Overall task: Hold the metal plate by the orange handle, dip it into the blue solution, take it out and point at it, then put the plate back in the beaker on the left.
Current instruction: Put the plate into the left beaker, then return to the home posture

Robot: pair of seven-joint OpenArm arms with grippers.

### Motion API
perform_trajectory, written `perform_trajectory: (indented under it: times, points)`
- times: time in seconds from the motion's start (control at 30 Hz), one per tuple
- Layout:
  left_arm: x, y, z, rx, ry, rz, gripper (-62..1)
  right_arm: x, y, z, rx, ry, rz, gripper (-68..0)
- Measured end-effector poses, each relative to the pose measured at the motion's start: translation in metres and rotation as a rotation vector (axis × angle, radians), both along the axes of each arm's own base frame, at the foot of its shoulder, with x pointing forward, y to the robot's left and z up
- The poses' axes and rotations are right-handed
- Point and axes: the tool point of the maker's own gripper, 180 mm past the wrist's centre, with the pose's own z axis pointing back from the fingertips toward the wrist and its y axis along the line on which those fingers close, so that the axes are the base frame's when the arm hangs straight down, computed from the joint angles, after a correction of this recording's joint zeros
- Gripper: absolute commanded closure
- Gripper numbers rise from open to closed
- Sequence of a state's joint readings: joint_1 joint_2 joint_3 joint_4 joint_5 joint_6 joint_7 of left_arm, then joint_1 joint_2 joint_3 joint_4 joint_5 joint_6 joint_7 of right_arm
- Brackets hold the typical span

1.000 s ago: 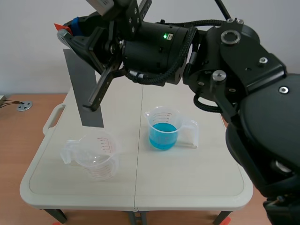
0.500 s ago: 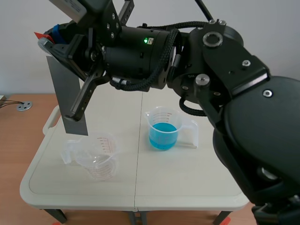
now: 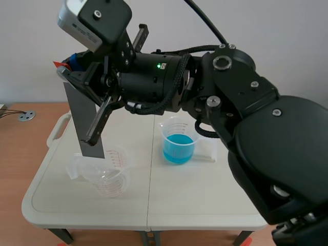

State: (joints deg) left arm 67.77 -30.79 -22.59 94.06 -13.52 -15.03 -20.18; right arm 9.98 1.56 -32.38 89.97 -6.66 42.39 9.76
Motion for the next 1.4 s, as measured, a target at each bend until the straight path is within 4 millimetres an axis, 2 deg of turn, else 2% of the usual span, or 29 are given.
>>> perform_trajectory:
  times: [0.7,0.9,1.4]
  points:
    - [0.000,0.000,0.000,0.000,0.001,0.000,-1.3,0.004,-0.001,-0.045,-0.018,0.129,0.003,-1.3]
    - [0.000,0.000,0.000,0.001,0.001,0.000,-1.3,0.004,-0.003,-0.068,-0.047,0.171,0.004,-1.3]
    - [0.000,0.000,0.000,0.001,0.002,0.000,-1.3,-0.005,-0.003,-0.098,-0.075,0.194,0.036,-1.3]
